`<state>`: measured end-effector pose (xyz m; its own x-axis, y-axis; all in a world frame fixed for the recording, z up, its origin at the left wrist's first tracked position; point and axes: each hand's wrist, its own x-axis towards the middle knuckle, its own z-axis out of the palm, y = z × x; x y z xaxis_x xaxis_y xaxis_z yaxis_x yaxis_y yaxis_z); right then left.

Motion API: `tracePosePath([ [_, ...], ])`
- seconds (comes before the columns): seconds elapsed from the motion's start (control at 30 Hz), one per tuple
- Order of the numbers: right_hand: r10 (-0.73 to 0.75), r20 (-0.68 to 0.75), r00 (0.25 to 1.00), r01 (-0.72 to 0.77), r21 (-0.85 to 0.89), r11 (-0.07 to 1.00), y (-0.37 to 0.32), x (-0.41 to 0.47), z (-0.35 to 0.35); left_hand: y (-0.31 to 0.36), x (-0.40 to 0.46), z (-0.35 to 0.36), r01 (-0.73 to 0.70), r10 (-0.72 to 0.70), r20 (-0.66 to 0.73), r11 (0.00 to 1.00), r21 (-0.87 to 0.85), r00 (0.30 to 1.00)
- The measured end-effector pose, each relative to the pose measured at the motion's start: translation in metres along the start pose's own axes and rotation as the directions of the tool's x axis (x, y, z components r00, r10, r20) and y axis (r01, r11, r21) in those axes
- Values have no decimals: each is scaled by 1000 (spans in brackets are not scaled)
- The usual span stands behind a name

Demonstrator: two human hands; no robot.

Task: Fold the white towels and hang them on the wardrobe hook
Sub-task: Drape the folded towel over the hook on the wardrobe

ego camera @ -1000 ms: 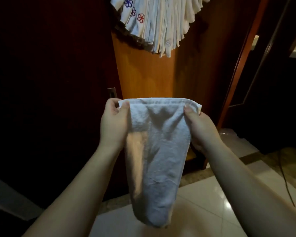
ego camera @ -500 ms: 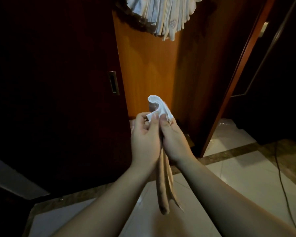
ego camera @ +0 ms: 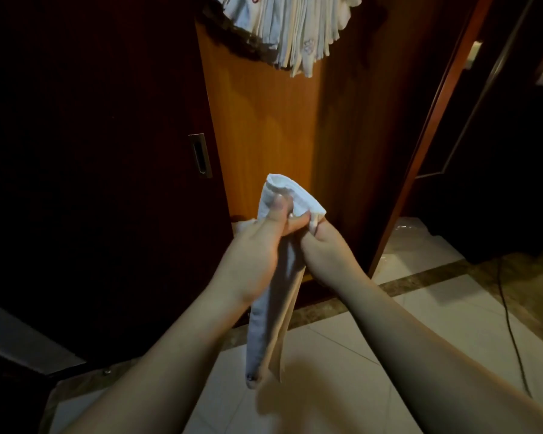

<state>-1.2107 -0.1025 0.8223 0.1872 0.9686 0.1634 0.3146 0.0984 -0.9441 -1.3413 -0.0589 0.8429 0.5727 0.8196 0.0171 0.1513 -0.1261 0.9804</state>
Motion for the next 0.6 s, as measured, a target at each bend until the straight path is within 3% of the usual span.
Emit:
tracePosePath([
  [0.03,7,9,1000,-7,10,1000,-2,3,-3,4,-2,-3,-18,20,-40,999,52,999],
  [0.07,24,1,1000,-24,14,1000,-7,7,-7,5,-8,-7,-104,111,-169,993,48,979],
  [0.13,33,-16,999,-33,19,999,-18,16,-16,3,-15,-22,-258,249,-470,965,45,847],
  [0.17,12,-15,1000,-11,38,999,-23,21,-19,0,-8,-28,-263,249,-522,963,49,816],
  [0.3,-26,49,998,16,190,982,-44,38,-32,0,14,-38,-56,34,-224,994,-93,974],
  [0.47,-61,93,994,43,183,982,-57,48,-52,-2,26,-27,-16,6,-49,978,-207,999],
  [0.6,-91,22,996,85,198,977,-65,52,-70,6,28,-17,-18,20,3,973,-230,1000],
])
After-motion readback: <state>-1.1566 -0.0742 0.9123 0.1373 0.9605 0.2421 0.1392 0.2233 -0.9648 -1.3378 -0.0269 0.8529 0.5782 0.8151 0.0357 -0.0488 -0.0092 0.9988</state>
